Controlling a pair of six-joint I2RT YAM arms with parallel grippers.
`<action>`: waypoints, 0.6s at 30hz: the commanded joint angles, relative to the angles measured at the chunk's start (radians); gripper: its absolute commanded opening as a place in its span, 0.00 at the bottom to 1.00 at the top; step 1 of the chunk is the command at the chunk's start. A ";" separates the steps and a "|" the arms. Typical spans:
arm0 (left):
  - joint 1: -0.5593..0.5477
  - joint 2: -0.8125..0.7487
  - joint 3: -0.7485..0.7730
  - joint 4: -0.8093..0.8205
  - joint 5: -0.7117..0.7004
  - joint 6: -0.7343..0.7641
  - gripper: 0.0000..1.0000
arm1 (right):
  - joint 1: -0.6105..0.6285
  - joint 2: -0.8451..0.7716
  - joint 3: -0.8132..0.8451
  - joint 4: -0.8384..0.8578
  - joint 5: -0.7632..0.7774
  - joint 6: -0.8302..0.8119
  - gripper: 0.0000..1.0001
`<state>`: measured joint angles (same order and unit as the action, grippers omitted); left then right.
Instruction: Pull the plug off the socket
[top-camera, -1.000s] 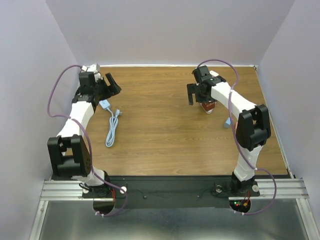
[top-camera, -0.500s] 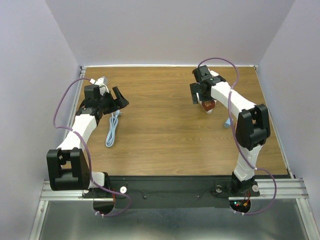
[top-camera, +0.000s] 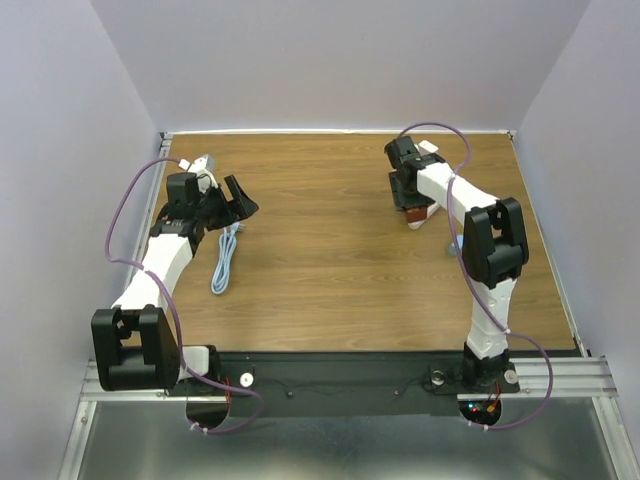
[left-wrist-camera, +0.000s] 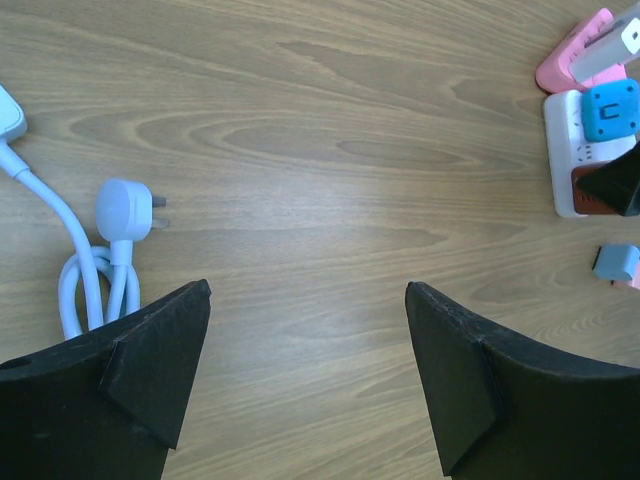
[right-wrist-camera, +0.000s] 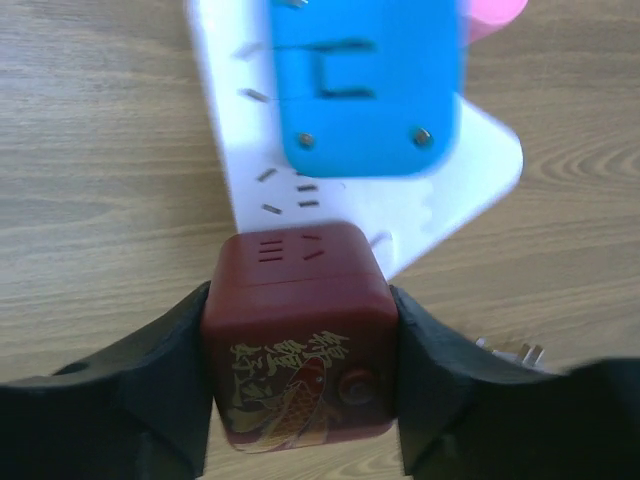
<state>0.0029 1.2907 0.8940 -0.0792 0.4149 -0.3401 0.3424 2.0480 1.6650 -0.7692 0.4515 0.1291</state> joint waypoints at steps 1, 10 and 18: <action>0.005 -0.063 -0.032 0.022 0.031 0.001 0.90 | -0.002 -0.089 -0.042 0.038 -0.092 0.029 0.30; -0.030 -0.071 -0.086 0.071 0.203 0.006 0.90 | 0.020 -0.288 -0.152 0.039 -0.617 0.067 0.00; -0.179 -0.018 -0.107 0.180 0.234 -0.075 0.90 | 0.124 -0.227 -0.099 0.041 -0.790 0.024 0.00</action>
<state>-0.1101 1.2552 0.8078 -0.0109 0.5999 -0.3618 0.4084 1.8053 1.5047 -0.7677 -0.2127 0.1738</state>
